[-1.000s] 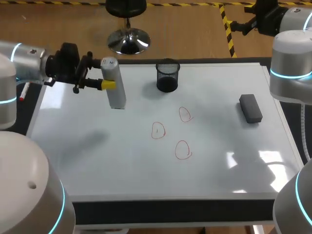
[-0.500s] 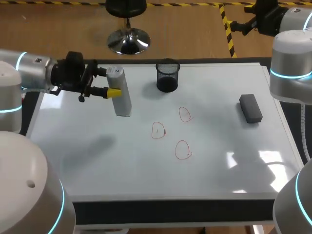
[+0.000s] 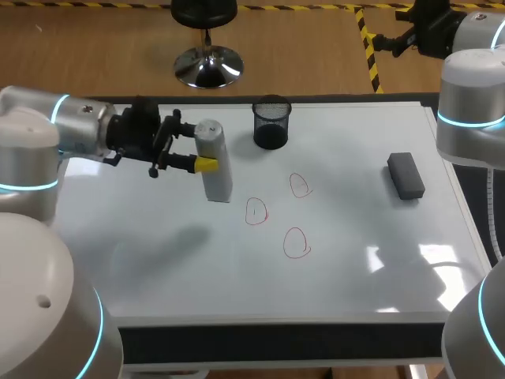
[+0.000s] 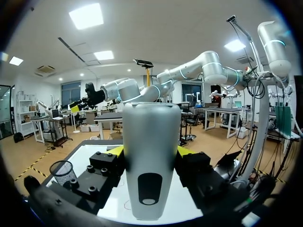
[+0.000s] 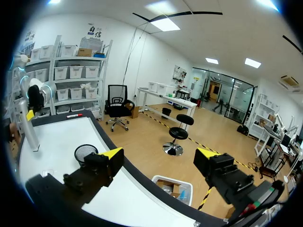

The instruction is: Pick up the inspection probe, press it on each red-marked spot on the whiteboard one by one, put down the probe, pick up the eraser, and wipe off all the red marks.

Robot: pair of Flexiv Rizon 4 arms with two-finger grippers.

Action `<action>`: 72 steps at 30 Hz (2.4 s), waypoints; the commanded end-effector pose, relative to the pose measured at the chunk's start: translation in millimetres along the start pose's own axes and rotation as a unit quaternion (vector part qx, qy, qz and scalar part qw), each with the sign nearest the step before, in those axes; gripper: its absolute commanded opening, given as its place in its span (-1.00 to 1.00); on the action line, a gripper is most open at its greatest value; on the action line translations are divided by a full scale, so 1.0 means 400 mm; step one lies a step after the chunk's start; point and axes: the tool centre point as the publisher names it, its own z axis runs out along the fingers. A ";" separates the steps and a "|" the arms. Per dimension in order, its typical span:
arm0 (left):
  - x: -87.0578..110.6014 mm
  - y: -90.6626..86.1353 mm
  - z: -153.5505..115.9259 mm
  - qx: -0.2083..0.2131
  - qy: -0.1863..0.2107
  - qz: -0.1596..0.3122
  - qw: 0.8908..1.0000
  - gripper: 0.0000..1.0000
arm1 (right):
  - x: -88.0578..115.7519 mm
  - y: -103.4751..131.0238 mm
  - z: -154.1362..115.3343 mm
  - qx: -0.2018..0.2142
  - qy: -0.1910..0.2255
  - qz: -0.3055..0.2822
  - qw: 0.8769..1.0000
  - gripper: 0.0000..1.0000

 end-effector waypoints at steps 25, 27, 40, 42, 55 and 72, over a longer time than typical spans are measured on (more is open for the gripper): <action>-0.014 0.102 0.141 -0.004 0.040 -0.019 0.999 -1.00 | 0.000 0.000 0.000 0.000 0.000 0.000 1.000 1.00; -0.017 0.104 0.152 -0.002 0.044 -0.023 0.999 -1.00 | 0.000 0.000 0.000 0.000 0.000 0.000 1.000 1.00; -0.051 0.125 0.187 -0.006 0.047 -0.022 0.999 -1.00 | 0.000 0.000 0.000 0.000 0.000 0.000 1.000 1.00; -0.058 0.130 0.185 -0.007 0.046 -0.022 0.999 -1.00 | 0.000 0.000 0.000 0.000 0.000 0.000 1.000 1.00; -0.094 0.163 0.186 -0.014 0.039 -0.026 0.999 -1.00 | 0.000 0.000 0.000 0.000 0.000 0.000 1.000 1.00; -0.103 0.202 0.176 -0.022 0.036 -0.037 0.998 -1.00 | 0.000 0.000 0.000 0.000 0.000 0.000 1.000 1.00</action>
